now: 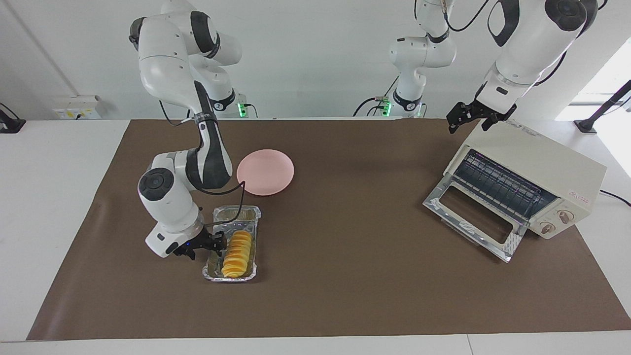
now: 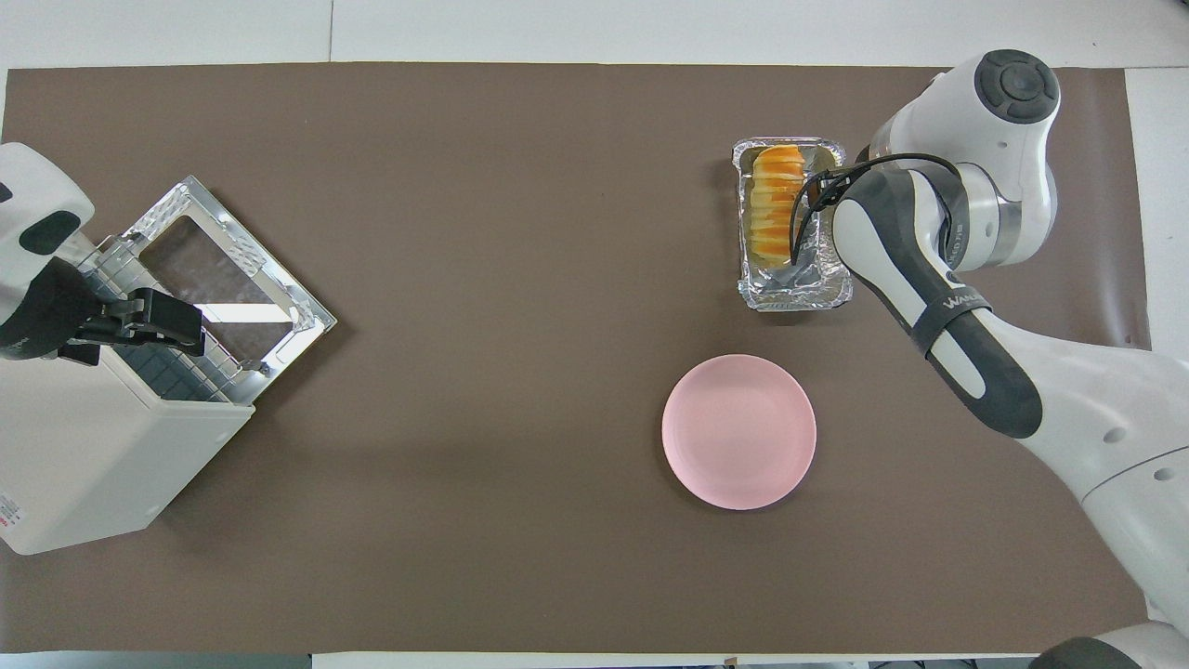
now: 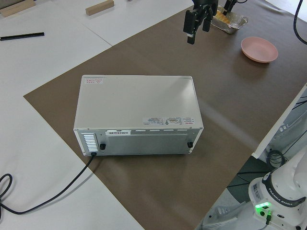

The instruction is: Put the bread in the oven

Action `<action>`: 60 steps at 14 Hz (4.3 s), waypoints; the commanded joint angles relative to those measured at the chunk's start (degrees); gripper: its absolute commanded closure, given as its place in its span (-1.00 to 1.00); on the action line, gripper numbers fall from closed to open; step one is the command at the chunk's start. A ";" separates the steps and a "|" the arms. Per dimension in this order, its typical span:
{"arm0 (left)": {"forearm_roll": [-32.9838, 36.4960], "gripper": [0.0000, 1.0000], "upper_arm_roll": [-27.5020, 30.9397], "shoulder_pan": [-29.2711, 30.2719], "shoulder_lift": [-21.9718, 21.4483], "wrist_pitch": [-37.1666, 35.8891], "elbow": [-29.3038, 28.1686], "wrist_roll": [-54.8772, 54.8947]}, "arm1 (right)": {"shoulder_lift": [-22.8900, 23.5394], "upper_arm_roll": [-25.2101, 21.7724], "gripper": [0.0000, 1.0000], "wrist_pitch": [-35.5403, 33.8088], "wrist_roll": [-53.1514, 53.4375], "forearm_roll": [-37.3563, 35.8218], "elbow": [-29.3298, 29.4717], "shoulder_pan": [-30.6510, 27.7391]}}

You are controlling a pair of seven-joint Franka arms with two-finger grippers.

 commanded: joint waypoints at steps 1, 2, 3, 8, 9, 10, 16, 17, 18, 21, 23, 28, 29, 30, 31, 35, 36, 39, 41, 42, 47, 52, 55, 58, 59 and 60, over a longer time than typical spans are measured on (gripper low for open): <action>-0.48 -1.00 -0.28 0.86 -0.77 0.33 -0.48 0.33 | -2.23 0.24 1.00 0.70 3.37 -0.30 -3.08 0.71; -0.48 -1.00 -0.28 0.86 -0.77 0.33 -0.48 0.33 | -2.24 0.32 1.00 0.62 3.38 -0.30 -2.99 0.80; -0.48 -1.00 -0.28 0.86 -0.77 0.33 -0.48 0.33 | -2.24 0.32 1.00 0.53 3.38 -0.21 -2.99 0.81; -0.48 -1.00 -0.28 0.86 -0.77 0.33 -0.48 0.33 | -2.24 0.41 1.00 -0.26 3.29 -0.12 -2.20 0.81; -0.48 -1.00 -0.28 0.86 -0.77 0.33 -0.48 0.33 | -2.24 0.59 1.00 -1.39 3.29 -0.03 -1.67 0.72; -0.48 -1.00 -0.28 0.86 -0.77 0.33 -0.48 0.33 | -2.24 0.76 1.00 -3.84 3.29 0.14 0.42 0.72; -0.48 -1.00 -0.28 0.77 -0.77 0.33 -0.48 0.33 | -1.36 1.20 1.00 -23.44 11.41 3.75 17.29 7.02; -0.48 -1.00 -0.28 0.86 -0.77 0.33 -0.48 0.33 | -1.27 1.29 1.00 -25.12 15.64 3.83 19.06 9.40; -0.48 -1.00 -0.28 0.86 -0.77 0.33 -0.48 0.33 | -1.18 1.38 1.00 -25.66 19.86 3.92 19.77 12.20; -0.48 -1.00 -0.28 0.86 -0.77 0.33 -0.48 0.33 | -1.44 1.11 1.00 -22.78 33.06 9.98 19.25 20.47; -0.48 -1.00 -0.28 0.86 -0.77 0.33 -0.48 0.33 | -1.44 1.03 1.00 -18.75 37.37 9.72 16.11 24.86; -0.48 -1.00 -0.28 0.86 -0.77 0.33 -0.48 0.33 | -3.46 1.03 1.00 -0.82 39.94 9.28 -0.85 29.90; -0.48 -1.00 -0.28 0.86 -0.77 0.33 -0.48 0.33 | -3.47 1.11 1.00 1.56 39.42 9.28 -2.88 30.59; -0.48 -1.00 -0.28 0.77 -0.77 0.33 -0.48 0.33 | -3.21 1.11 1.00 3.41 39.24 9.28 -3.94 31.38; -0.39 -1.00 -0.28 0.86 -0.77 0.33 -0.48 0.33 | -3.20 1.03 1.00 4.39 38.97 9.28 -5.09 31.83; -0.48 -1.00 -0.28 0.86 -0.77 0.33 -0.48 0.33 | -3.20 1.03 1.00 5.88 34.32 9.28 -5.62 31.92; -0.48 -1.00 -0.28 0.86 -0.77 0.33 -0.48 0.33 | -3.20 1.03 1.00 5.89 34.31 9.28 -5.62 32.01; -0.48 -1.00 -0.28 0.86 -0.77 0.33 -0.48 0.33 | -3.29 1.03 -0.99 4.84 35.27 9.46 -5.28 32.01; -0.48 -1.00 -0.28 0.86 -0.77 0.33 -0.48 0.33 | -3.47 1.03 -1.00 3.79 37.64 9.46 -4.66 31.92; -0.48 -1.00 -0.28 0.86 -0.77 0.33 -0.48 0.33 | -3.64 1.03 -1.00 2.91 38.61 9.55 -4.22 31.92; -0.48 -1.00 -0.28 0.86 -0.77 0.33 -0.48 0.33 | -8.72 0.50 -1.00 -8.08 38.71 10.16 1.50 24.21; -0.48 -1.00 -0.28 0.86 -0.77 0.33 -0.48 0.33 | -15.23 0.41 -1.00 -12.81 29.00 9.90 0.35 12.08; -0.48 -1.00 -0.28 0.86 -0.77 0.33 -0.48 0.33 | -18.40 0.41 -1.00 -18.17 13.19 9.29 0.44 4.96; -0.48 -1.00 -0.28 0.86 -0.77 0.33 -0.48 0.33 | -21.82 0.24 -1.00 -25.64 1.21 8.32 0.44 0.38; -0.48 -1.00 -0.28 0.77 -0.77 0.16 -0.48 0.33 | -22.97 0.24 -1.00 -28.10 -2.04 6.31 0.44 -0.42; -0.48 -1.00 -0.46 0.77 -0.95 -0.72 -0.57 0.42 | -24.20 0.24 -1.00 -29.69 -4.16 4.38 0.44 -0.95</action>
